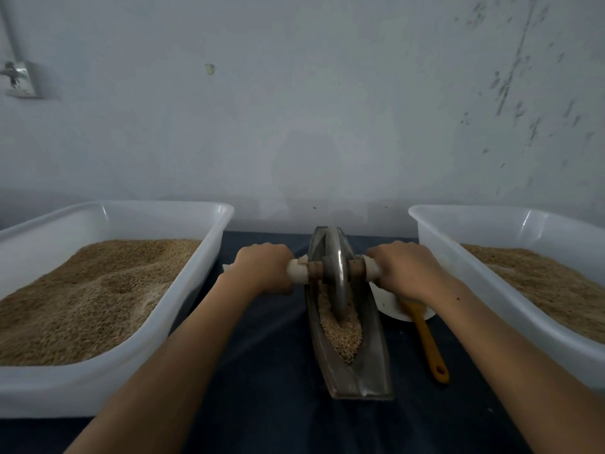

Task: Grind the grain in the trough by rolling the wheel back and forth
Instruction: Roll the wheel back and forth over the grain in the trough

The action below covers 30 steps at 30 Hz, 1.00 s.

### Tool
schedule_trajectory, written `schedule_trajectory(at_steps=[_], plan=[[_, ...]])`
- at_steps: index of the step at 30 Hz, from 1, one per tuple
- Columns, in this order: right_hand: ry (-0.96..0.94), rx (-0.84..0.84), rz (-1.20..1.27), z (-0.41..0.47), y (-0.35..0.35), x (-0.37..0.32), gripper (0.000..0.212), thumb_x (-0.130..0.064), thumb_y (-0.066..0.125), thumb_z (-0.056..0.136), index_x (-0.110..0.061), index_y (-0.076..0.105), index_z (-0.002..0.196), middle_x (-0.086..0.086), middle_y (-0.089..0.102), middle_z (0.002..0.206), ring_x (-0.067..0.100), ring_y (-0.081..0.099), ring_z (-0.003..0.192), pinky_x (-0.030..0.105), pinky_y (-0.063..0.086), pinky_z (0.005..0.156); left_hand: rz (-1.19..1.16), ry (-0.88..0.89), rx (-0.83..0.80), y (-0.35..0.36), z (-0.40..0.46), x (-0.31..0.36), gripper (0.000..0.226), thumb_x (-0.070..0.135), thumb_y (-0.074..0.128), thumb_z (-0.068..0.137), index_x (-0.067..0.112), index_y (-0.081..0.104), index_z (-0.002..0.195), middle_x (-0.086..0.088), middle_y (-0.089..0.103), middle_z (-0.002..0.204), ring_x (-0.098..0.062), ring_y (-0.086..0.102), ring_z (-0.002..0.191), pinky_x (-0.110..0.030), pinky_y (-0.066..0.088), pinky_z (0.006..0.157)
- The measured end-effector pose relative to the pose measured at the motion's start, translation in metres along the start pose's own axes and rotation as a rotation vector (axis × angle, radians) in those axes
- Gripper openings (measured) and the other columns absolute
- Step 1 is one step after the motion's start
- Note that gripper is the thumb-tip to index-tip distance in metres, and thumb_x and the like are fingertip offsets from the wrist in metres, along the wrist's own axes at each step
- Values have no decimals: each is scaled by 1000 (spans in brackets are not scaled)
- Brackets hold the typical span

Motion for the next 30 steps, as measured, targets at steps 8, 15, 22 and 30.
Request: schedule_trajectory(at_steps=[8,15,22,30], plan=[[-15,18,5,1,3,1,29,-27,55,90,-34,36,70,-10,49,75,12,47,69,26,32,60,21,6,21,-2,-2,1,27,33,68,79,21,61,102,1,62,92,-18,58,84,-31,43,72],[-42,-265,15,-4,11,-2,17,-26,65,84,-32,49,84,-4,59,81,15,60,78,27,44,64,-112,18,-250,17,-5,1,33,25,71,78,18,62,108,-4,68,95,-18,65,85,-32,51,80],[-22,-110,48,-1,9,3,20,-28,59,87,-35,44,75,-8,56,80,14,55,76,28,38,62,43,5,12,-2,0,1,24,35,69,76,24,60,95,5,56,81,-16,53,76,-31,40,68],[8,125,20,-2,-3,3,16,-23,53,90,-29,43,78,-6,56,80,17,55,76,32,42,67,60,35,154,-6,2,1,21,37,65,81,26,48,84,4,58,85,-13,51,76,-30,40,68]])
Point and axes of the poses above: each hand's wrist, its own z-axis towards the middle knuckle, its own y-axis out of the palm, x = y × z, the point moved 10 cm from there along z, towards the middle knuckle
